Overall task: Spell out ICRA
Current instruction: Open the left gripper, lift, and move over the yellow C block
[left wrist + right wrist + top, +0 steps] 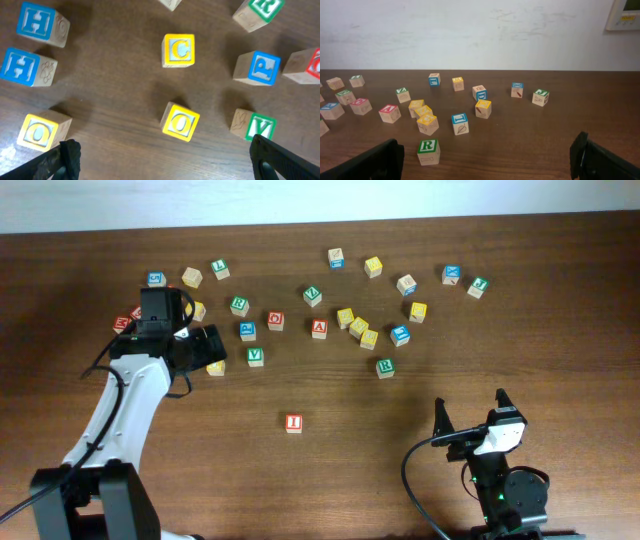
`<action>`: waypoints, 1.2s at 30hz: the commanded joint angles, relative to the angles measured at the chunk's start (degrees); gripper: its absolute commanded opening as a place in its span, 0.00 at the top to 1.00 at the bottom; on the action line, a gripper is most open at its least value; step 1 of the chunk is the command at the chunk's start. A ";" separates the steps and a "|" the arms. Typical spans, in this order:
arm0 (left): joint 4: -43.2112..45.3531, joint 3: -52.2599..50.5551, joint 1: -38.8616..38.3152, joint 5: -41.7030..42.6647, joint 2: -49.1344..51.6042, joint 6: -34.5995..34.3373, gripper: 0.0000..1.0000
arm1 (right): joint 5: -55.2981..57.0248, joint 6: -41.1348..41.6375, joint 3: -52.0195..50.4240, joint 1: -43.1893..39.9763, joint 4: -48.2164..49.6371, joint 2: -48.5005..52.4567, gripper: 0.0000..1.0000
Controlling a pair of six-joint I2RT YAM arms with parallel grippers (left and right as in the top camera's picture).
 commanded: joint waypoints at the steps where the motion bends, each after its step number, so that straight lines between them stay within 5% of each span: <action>1: 3.48 -0.11 -0.07 3.50 0.42 -0.61 0.01 | 0.48 0.39 -0.31 -0.42 -0.31 -0.33 0.01; 4: 5.97 -0.11 -0.07 7.04 0.52 -7.02 0.01 | 0.48 0.39 -0.31 -0.42 -0.31 -0.33 0.02; 8: 5.01 3.21 -0.07 7.04 0.50 -6.97 0.01 | 0.48 0.39 -0.31 -0.42 -0.31 -0.33 0.02; 18: -26.71 41.33 -0.55 6.78 8.37 3.76 0.01 | 0.48 0.39 -0.31 -0.42 -0.31 -0.33 0.02; 31: -27.89 39.76 -0.87 5.25 22.16 -1.73 0.01 | 0.48 0.39 -0.31 -0.42 -0.31 -0.33 0.02; 36: -28.46 39.71 -1.29 4.35 27.87 -1.70 0.09 | 0.48 0.39 -0.31 -0.42 -0.31 -0.33 0.02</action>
